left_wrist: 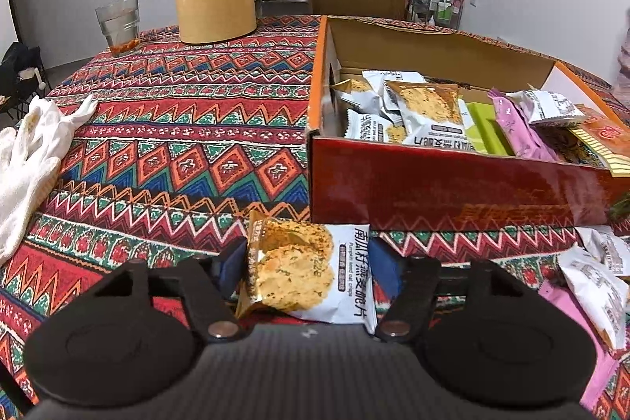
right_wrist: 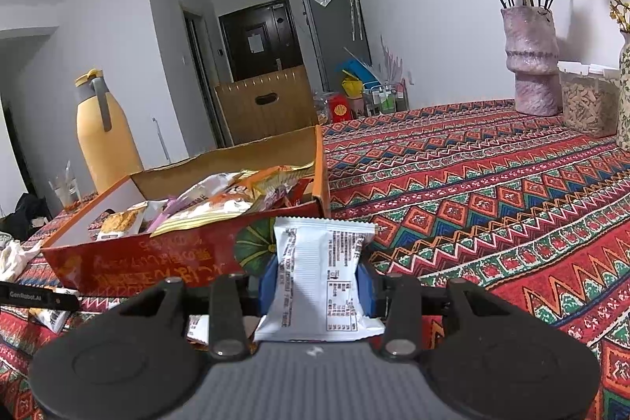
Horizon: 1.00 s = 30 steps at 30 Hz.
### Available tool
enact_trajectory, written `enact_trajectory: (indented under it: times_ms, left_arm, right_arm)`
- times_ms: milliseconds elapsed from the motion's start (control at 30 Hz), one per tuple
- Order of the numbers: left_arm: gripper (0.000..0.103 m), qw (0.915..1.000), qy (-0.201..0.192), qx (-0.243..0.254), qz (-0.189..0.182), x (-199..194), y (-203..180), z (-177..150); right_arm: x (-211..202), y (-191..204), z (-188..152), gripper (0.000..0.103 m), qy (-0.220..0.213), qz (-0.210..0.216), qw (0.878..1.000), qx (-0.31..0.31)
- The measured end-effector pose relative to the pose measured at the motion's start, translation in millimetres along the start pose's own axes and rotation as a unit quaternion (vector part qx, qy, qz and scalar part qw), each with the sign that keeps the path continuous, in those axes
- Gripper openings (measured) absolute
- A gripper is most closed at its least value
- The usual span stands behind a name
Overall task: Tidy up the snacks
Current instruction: 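Grasp a gold cracker packet with the left gripper while the right gripper holds its packet, then carry both packets over the orange box and release them inside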
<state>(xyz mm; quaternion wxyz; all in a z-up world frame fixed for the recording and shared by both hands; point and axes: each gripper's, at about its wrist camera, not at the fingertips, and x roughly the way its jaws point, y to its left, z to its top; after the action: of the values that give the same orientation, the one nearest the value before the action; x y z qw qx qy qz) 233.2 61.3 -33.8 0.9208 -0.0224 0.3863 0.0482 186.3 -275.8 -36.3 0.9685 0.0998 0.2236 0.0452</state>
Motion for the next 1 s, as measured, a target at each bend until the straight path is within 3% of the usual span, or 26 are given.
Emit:
enact_trajectory:
  times_ms: [200, 567, 1000]
  left_arm:
    - [0.066, 0.9998, -0.017, 0.005, 0.005, -15.4, -2.2, -2.8]
    - [0.066, 0.9977, -0.064, -0.007, -0.023, -58.3, -11.4, 4.2]
    - [0.066, 0.9905, -0.125, -0.008, -0.057, -85.6, -38.1, 46.4]
  right_arm:
    - [-4.2, 0.6, -0.3, 0.041, -0.01, 0.003, 1.0, -0.004]
    - [-27.6, 7.6, 2.9, 0.041, -0.053, 0.009, 0.998, -0.018]
    - [-35.3, 59.8, 47.8, 0.041, -0.085, 0.063, 0.992, -0.072]
